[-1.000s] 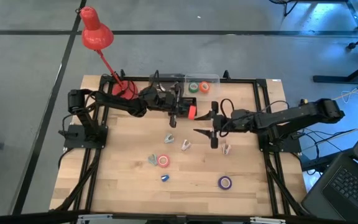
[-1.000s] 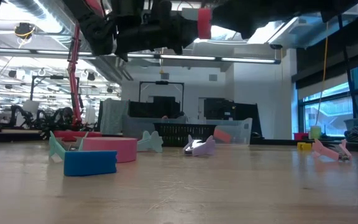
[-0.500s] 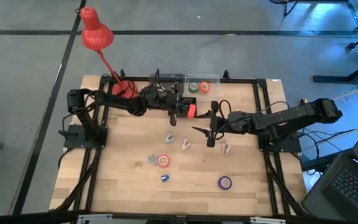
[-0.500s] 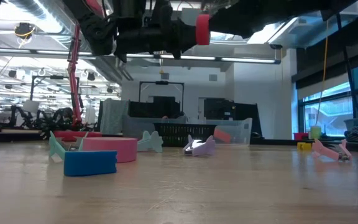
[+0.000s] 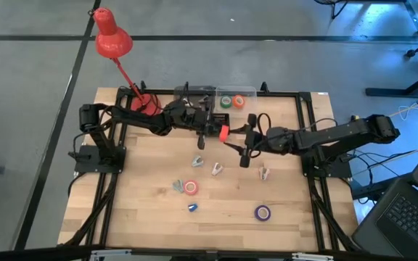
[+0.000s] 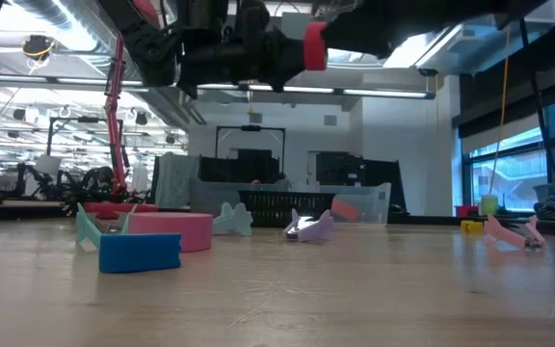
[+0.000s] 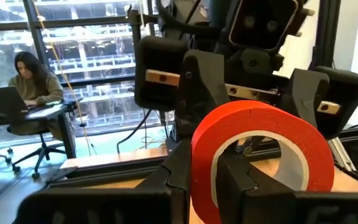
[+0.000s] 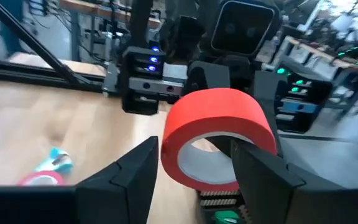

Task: Pick and place Stapler, Stapler remover, tape
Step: Put the red tape into the transparent bin

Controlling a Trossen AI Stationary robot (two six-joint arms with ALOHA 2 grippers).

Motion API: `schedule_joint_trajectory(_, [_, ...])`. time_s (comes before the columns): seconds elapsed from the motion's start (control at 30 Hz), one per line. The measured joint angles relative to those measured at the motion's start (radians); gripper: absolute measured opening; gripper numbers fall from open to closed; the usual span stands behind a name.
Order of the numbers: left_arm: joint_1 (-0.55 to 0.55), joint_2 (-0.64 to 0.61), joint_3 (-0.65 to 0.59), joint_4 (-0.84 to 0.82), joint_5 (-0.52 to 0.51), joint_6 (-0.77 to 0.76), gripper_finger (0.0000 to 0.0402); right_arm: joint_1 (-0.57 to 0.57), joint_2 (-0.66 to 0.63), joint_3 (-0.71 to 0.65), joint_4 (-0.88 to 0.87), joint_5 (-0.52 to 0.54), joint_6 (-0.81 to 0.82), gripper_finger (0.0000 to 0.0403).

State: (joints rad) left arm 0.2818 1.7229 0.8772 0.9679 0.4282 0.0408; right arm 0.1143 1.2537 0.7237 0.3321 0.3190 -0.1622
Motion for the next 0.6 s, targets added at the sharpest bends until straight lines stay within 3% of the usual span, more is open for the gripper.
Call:
schedule_joint_trajectory(0.4, [-0.014,0.0,0.076,-0.001,-0.013,0.052,0.0032,-0.002,0.001,0.035,0.005,-0.054,0.049,0.0194])
schedule_joint_trajectory(0.5, [-0.013,0.0,0.077,-0.021,-0.014,0.069,0.0032,-0.002,0.001,0.035,0.0,-0.055,0.049,0.0141])
schedule_joint_trajectory(0.6, [-0.012,-0.001,0.077,-0.032,-0.01,0.074,0.0032,-0.001,0.001,0.035,-0.004,-0.057,0.049,0.0044])
